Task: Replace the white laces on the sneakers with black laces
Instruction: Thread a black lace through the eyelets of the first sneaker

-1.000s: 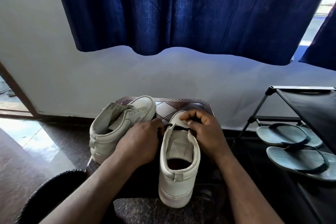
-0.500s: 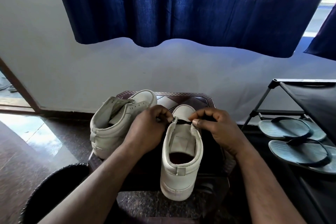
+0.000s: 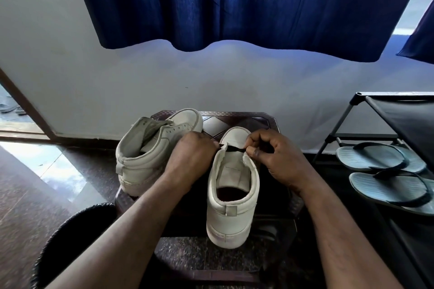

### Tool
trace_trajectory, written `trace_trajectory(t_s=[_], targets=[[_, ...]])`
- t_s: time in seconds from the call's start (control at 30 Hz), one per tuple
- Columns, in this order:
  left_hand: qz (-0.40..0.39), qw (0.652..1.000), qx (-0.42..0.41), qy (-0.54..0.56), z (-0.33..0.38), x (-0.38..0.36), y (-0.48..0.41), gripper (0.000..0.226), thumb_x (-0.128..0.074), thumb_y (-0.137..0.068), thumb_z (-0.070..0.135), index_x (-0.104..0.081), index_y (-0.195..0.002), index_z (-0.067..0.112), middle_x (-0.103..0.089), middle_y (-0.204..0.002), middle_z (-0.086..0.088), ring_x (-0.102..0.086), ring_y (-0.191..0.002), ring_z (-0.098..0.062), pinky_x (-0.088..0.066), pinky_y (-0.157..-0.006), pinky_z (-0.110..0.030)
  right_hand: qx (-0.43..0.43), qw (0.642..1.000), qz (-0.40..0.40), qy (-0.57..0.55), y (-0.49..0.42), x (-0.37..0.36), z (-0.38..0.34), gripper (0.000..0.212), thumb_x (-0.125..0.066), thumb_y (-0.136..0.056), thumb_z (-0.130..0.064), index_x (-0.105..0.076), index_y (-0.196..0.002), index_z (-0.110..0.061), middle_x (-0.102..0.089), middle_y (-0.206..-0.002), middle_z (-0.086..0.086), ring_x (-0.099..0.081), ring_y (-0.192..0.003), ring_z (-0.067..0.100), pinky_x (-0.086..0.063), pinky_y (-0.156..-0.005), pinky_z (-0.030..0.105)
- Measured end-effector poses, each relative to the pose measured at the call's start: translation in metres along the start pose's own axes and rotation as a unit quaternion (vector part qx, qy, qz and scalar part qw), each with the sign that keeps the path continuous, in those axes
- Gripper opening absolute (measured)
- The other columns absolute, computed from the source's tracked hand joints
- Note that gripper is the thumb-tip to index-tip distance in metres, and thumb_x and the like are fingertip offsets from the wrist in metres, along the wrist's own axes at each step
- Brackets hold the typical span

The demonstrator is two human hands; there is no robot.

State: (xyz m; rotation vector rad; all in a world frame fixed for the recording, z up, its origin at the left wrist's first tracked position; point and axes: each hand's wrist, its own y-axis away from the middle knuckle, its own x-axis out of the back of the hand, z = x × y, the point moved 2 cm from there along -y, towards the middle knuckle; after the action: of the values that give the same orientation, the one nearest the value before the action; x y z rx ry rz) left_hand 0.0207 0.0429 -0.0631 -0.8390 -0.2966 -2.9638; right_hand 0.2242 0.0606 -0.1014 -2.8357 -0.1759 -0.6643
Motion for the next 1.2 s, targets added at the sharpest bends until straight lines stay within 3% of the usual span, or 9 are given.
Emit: trace_trajectory(t_s=[0.1,0.17,0.23,0.3,0.53,0.73,0.87,1.07,1.2], targets=[[0.018,0.999,0.001,0.037,-0.002,0.001,-0.007,0.021,-0.061,-0.1,0.016,-0.079,-0.093,0.006,-0.072,-0.084,-0.003,-0.063,-0.076,-0.016,-0.046,-0.061,-0.022,0.006,1.0,-0.004,0.012,0.001,0.001,-0.001,0.025,-0.075,-0.091,-0.009,-0.071,-0.088,-0.034,-0.067,-0.09,-0.009,-0.061,-0.083,0.01,-0.05,-0.081,0.029],[0.019,0.999,0.021,0.035,-0.005,0.001,-0.011,0.02,-0.065,-0.095,0.018,-0.078,-0.087,0.005,-0.074,-0.086,-0.005,-0.063,-0.077,-0.02,-0.042,-0.054,-0.018,0.009,1.0,-0.003,0.016,0.002,0.001,-0.002,0.025,-0.075,-0.091,-0.01,-0.07,-0.088,-0.034,-0.066,-0.09,-0.009,-0.061,-0.084,0.009,-0.05,-0.081,0.028],[0.003,1.0,0.009,0.005,-0.006,-0.001,-0.012,0.024,-0.06,-0.098,0.016,-0.075,-0.092,-0.003,-0.074,-0.095,-0.015,-0.065,-0.092,-0.035,-0.047,-0.064,-0.016,0.013,1.0,-0.003,0.024,0.002,0.001,-0.003,0.024,-0.075,-0.091,-0.01,-0.07,-0.088,-0.033,-0.066,-0.092,-0.01,-0.061,-0.085,0.008,-0.049,-0.082,0.026],[0.0,1.0,-0.002,-0.015,-0.009,-0.004,-0.014,0.028,-0.053,-0.103,0.012,-0.073,-0.103,-0.008,-0.071,-0.107,-0.028,-0.064,-0.104,-0.044,-0.053,-0.084,-0.032,0.019,0.999,-0.004,0.038,0.002,0.0,-0.005,0.023,-0.074,-0.091,-0.011,-0.07,-0.087,-0.033,-0.066,-0.095,-0.008,-0.062,-0.088,0.008,-0.049,-0.084,0.026],[0.028,0.997,0.042,0.058,-0.013,-0.004,-0.016,0.022,-0.066,-0.09,0.02,-0.069,-0.074,0.005,-0.07,-0.073,-0.004,-0.064,-0.073,-0.019,-0.045,-0.054,-0.02,0.036,0.995,0.009,0.09,0.007,0.0,-0.015,0.018,-0.073,-0.093,-0.013,-0.072,-0.088,-0.03,-0.065,-0.097,-0.007,-0.06,-0.092,0.005,-0.044,-0.082,0.014],[-0.019,0.981,0.035,0.191,-0.011,0.001,-0.007,0.023,-0.081,-0.089,0.023,-0.076,-0.095,0.001,-0.077,-0.082,-0.014,-0.064,-0.071,-0.02,-0.053,-0.07,-0.035,0.067,0.994,0.007,0.083,0.006,-0.002,-0.017,0.011,-0.069,-0.092,-0.032,-0.079,-0.096,-0.034,-0.064,-0.099,-0.01,-0.059,-0.102,0.009,-0.046,-0.089,0.021],[-0.015,0.992,-0.001,0.127,-0.015,-0.002,-0.009,0.024,-0.077,-0.094,0.03,-0.076,-0.092,0.006,-0.077,-0.089,-0.016,-0.062,-0.072,-0.016,-0.052,-0.072,-0.034,0.055,0.995,0.025,0.075,0.005,-0.004,-0.014,0.021,-0.065,-0.088,-0.043,-0.081,-0.096,-0.032,-0.065,-0.1,-0.01,-0.062,-0.105,0.013,-0.05,-0.093,0.033],[0.029,0.991,-0.111,-0.062,-0.011,0.004,-0.01,0.016,-0.067,-0.099,0.035,-0.07,-0.091,0.021,-0.073,-0.086,0.003,-0.066,-0.083,-0.012,-0.05,-0.078,-0.032,0.046,0.996,0.038,0.063,0.006,-0.004,-0.01,0.01,-0.074,-0.091,-0.034,-0.083,-0.094,-0.031,-0.066,-0.099,-0.012,-0.063,-0.101,0.009,-0.049,-0.086,0.025],[-0.011,0.984,-0.166,-0.064,-0.012,0.01,-0.009,0.01,-0.073,-0.095,0.023,-0.067,-0.095,0.032,-0.071,-0.088,0.015,-0.063,-0.083,0.011,-0.043,-0.072,-0.01,0.043,0.996,0.047,0.063,0.005,-0.004,-0.009,0.006,-0.077,-0.092,-0.026,-0.083,-0.093,-0.028,-0.067,-0.098,-0.01,-0.064,-0.099,0.009,-0.048,-0.082,0.02]])
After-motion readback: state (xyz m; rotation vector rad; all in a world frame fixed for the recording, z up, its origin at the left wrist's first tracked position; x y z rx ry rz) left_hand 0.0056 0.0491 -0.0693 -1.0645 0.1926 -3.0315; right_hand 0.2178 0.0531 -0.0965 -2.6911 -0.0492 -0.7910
